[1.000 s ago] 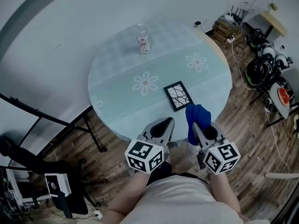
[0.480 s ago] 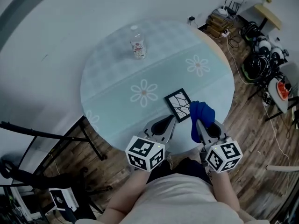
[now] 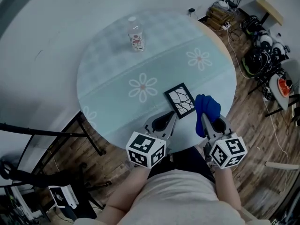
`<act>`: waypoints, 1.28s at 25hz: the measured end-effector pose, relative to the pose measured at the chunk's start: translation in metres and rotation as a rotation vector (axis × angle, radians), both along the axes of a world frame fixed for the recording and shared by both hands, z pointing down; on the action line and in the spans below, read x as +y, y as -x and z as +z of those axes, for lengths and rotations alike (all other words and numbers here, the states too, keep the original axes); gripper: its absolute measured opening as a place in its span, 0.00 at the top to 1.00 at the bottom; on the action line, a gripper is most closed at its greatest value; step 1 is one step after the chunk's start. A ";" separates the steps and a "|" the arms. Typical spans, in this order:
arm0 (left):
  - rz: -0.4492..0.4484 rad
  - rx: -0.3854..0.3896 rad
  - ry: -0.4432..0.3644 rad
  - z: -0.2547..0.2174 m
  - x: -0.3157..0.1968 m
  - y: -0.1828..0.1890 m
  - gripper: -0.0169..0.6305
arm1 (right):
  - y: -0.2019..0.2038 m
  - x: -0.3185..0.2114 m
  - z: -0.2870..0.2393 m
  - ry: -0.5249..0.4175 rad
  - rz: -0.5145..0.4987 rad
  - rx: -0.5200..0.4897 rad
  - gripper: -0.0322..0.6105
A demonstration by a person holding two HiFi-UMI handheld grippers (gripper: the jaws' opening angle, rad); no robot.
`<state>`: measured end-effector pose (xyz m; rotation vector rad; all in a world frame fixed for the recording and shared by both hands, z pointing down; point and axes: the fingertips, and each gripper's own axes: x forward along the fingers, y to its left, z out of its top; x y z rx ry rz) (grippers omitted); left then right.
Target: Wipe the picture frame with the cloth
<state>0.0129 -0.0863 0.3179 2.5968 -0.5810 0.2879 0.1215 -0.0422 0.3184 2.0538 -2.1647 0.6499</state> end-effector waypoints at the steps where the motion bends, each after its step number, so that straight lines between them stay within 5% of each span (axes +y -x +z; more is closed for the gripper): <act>1: -0.004 -0.005 0.000 0.001 -0.001 -0.001 0.93 | -0.004 -0.002 0.001 0.002 0.002 -0.001 0.81; 32: -0.147 -0.214 0.111 0.080 -0.031 -0.016 0.93 | -0.039 -0.078 0.046 0.134 -0.240 0.055 0.81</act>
